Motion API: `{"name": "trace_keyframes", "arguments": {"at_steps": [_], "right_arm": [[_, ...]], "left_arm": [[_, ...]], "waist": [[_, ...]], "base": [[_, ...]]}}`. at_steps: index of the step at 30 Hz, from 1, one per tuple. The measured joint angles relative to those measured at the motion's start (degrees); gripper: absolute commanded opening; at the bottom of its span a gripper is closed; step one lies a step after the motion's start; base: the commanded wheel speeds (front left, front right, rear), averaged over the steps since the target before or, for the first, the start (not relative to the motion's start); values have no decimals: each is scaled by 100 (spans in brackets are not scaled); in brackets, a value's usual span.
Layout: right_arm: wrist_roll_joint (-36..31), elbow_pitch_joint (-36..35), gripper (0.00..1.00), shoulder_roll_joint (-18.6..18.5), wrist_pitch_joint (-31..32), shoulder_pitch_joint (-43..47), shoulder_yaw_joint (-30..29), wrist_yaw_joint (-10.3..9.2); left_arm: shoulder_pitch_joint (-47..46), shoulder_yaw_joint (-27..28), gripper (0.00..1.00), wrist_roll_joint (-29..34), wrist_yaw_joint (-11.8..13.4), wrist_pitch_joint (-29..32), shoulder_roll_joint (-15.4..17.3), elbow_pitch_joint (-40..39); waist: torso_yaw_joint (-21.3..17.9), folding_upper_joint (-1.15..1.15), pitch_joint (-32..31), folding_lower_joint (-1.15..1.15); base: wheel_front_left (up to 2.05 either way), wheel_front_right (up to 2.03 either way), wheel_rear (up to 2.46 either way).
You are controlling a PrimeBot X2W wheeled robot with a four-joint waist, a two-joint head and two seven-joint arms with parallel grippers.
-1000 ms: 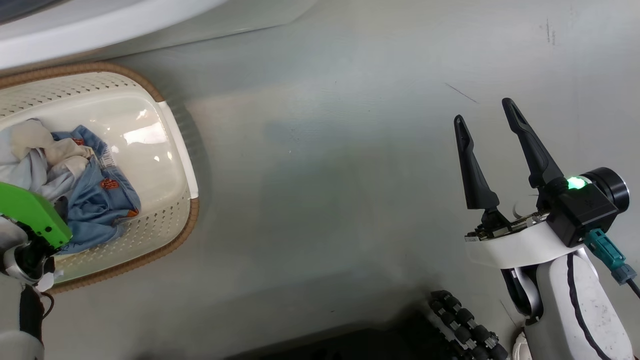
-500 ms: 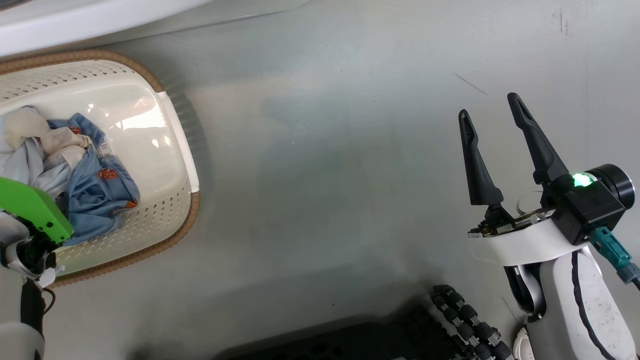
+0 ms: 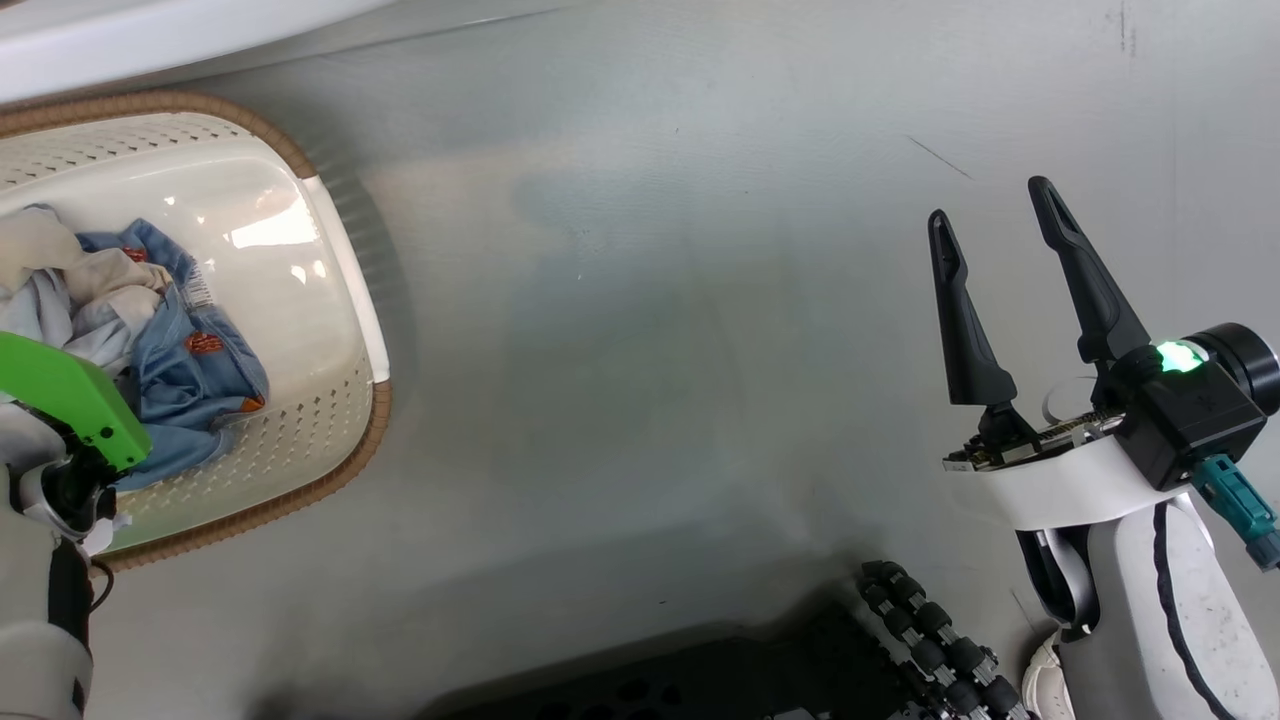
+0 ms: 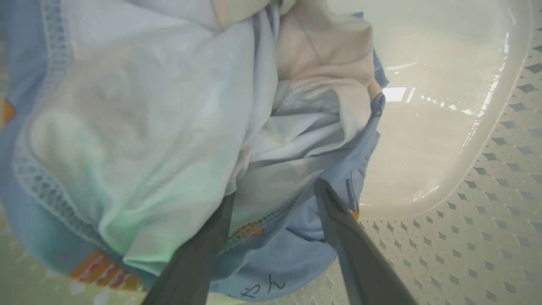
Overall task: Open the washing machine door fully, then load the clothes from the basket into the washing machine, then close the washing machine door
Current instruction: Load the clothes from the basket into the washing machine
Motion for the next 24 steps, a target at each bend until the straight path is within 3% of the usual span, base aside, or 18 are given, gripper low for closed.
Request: {"name": "trace_keyframes", "arguments": {"at_steps": [9,13,17,19,20,22,24], "right_arm": [[-16,-54,100,1,0,4,-47,0],[-18,-71,100,1,0,7,-54,0],[-19,-99,100,1,0,8,-56,0],[-26,-105,100,1,0,9,-59,0],[-32,-111,100,1,0,11,-62,1],[-60,-123,100,1,0,18,-73,0],[-62,-130,100,1,0,20,-88,1]], "left_arm": [[-51,-18,97,9,0,-123,-45,185],[-144,-35,46,15,0,-197,-51,216],[-153,-57,30,23,-1,-276,-81,331],[-152,-76,16,23,-2,-323,-140,378],[-153,-89,16,23,-2,-344,-169,385],[-153,-135,0,24,-10,-375,-203,424],[-153,-159,0,25,-33,-417,-213,482]], "waist": [[24,0,33,0],[43,0,50,0],[58,0,64,0],[63,0,69,0],[65,0,71,0],[69,0,74,0],[75,0,77,0]], "base": [[0,0,0],[0,0,0],[0,0,0],[0,0,0],[0,0,0],[0,0,0],[0,0,0]]}}
